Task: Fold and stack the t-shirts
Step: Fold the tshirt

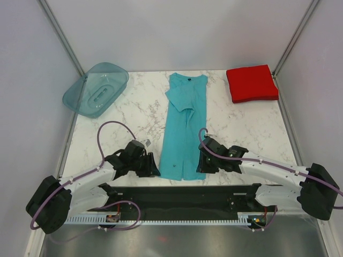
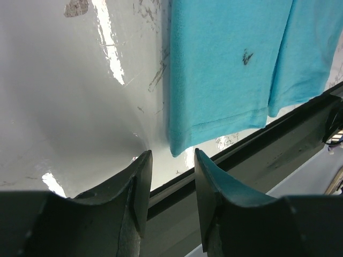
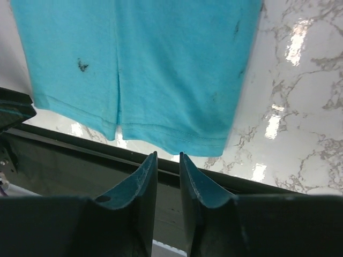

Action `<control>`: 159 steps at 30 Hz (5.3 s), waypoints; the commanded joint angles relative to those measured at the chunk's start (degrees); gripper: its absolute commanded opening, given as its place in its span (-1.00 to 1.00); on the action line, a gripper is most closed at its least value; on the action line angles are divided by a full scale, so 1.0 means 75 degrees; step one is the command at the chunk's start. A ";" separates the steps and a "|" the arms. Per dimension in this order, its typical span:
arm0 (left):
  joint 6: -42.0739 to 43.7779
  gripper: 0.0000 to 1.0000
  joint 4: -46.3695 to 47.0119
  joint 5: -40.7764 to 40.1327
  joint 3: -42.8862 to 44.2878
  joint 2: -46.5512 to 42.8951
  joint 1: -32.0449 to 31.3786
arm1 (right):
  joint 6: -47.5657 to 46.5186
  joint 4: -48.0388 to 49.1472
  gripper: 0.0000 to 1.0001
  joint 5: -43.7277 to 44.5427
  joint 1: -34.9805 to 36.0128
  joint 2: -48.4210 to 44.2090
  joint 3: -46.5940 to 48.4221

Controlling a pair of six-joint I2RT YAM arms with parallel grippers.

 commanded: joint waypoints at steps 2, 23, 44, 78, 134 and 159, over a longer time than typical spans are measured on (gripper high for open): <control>0.0296 -0.12 0.0040 -0.0034 0.0274 0.0058 -0.0028 | -0.0202 -0.0174 -0.39 0.0513 -0.0022 0.0409 0.0214; 0.0355 -0.17 -0.0007 0.0329 0.0414 -0.0059 -0.0040 | -0.0436 -0.0490 -0.33 0.0466 -0.0022 0.0225 0.0060; 0.0460 -0.31 0.0509 0.0633 0.0216 0.0785 -0.0040 | -0.0179 0.0752 -0.24 -0.0131 -0.0339 0.0142 -0.1403; -0.0501 -0.95 0.1071 0.0763 0.0320 0.0748 -0.0345 | -0.0377 0.0389 -1.00 0.0149 -0.0327 -0.0632 -0.1135; 0.1352 -0.95 0.0415 0.2321 0.9835 0.8741 0.3147 | -0.4925 0.0447 -1.00 -0.0318 -0.4814 0.6610 0.7303; 0.2265 -0.13 -0.0123 0.2356 1.0181 0.8099 0.3710 | -0.4220 0.0001 -0.20 -0.0853 -0.5027 0.6401 0.7484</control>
